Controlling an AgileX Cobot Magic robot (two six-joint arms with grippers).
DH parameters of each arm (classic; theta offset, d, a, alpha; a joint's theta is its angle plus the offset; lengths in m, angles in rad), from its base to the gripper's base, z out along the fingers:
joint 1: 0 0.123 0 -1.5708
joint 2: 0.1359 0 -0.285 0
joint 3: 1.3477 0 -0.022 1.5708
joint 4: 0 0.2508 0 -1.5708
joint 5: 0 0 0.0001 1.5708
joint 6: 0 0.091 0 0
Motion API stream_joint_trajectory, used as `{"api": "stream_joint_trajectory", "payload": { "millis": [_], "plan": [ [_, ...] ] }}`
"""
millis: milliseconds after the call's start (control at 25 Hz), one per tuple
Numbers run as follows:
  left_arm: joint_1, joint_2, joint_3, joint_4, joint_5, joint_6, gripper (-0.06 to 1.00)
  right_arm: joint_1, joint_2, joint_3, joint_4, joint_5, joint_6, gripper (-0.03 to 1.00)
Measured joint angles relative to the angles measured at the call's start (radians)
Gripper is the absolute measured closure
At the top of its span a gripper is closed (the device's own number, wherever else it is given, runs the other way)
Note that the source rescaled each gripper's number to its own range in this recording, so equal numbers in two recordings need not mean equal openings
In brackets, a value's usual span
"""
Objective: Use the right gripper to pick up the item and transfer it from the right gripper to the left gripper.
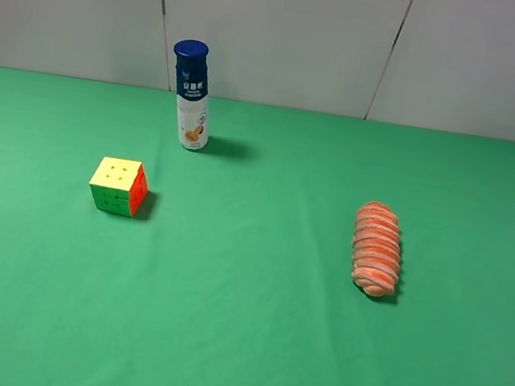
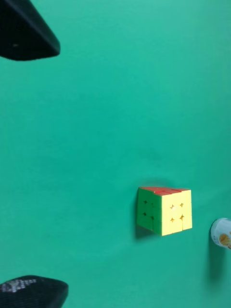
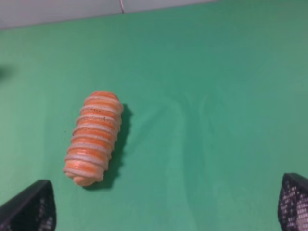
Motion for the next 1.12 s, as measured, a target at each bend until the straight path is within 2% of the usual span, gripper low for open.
{"api": "stream_joint_trajectory", "payload": {
  "millis": [1120],
  "plan": [
    [0.0, 0.0, 0.0, 0.0, 0.0, 0.0, -0.06, 0.0, 0.0, 0.0, 0.0, 0.0, 0.0, -0.03]
  ]
}}
